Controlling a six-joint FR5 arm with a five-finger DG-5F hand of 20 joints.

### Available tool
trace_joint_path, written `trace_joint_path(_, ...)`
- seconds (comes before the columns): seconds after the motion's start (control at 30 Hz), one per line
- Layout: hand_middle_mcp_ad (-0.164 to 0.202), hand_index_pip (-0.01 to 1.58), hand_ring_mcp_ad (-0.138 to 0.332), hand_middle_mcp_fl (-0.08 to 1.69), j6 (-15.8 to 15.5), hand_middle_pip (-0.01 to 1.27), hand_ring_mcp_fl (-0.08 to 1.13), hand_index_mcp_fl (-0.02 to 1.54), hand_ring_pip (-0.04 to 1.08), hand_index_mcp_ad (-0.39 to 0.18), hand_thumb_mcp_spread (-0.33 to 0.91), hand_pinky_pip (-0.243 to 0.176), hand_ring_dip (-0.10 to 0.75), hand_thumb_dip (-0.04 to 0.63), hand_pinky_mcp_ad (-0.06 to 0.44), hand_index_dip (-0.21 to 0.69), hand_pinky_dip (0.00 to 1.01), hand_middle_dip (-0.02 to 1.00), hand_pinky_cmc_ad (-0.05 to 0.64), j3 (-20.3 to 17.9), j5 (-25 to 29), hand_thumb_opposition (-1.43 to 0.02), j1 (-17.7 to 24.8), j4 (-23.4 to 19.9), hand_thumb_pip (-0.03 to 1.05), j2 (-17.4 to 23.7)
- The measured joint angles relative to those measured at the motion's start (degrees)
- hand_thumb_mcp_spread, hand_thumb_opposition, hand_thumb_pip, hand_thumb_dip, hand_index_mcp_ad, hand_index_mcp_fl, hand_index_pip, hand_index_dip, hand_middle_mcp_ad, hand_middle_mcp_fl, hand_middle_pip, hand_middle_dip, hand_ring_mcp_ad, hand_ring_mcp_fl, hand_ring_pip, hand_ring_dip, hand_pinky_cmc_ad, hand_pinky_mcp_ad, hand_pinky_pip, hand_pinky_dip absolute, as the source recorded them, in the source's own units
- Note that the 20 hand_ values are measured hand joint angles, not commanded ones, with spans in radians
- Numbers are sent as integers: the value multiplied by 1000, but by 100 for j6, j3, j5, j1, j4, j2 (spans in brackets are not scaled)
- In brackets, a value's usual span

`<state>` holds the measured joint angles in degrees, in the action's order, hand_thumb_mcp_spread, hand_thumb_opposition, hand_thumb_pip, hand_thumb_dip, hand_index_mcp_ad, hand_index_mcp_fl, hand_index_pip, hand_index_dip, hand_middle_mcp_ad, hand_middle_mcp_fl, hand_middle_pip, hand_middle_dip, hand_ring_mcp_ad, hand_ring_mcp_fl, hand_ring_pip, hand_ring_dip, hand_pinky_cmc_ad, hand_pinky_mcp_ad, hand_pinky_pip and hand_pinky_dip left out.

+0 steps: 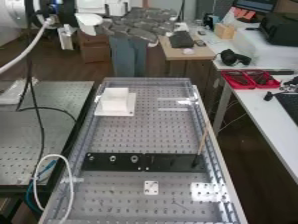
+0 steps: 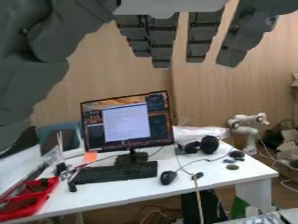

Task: Grab the bearing and place it in the white container

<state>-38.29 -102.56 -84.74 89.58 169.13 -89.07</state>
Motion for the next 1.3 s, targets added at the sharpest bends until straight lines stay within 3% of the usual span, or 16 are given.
trace_joint_path(0.1, 66, 68, 155, 58, 108, 155, 12, 23, 113, 65, 311, -44, 19, 16, 230, 75, 141, 112, 284, -293, 91, -648, -6, -351, 323, 9)
trace_joint_path(0.27, 66, 87, 159, 56, 158, 157, 12, 54, 113, 12, 325, -44, 19, 51, 234, 73, 141, 126, 281, -748, 375, -667, 4, -906, 374, -14)
trace_joint_path(0.63, 70, 112, 162, 58, 619, 152, 12, 140, 113, -56, 401, -44, 21, 127, 230, 72, 141, 138, 279, -1149, 864, -696, 103, -1258, 417, -292)
trace_joint_path(0.83, 70, 293, 164, 58, 723, 152, 12, 206, 115, -89, 431, -44, 24, 175, 230, 72, 141, 141, 279, -1458, 1380, -726, 304, -1666, 456, -426)
trace_joint_path(1.3, 70, 721, 162, 37, 942, 152, 12, 188, 110, -91, 440, -44, 35, 176, 234, 80, 141, 152, 295, -2257, 2677, -742, 742, -3052, 469, -696)
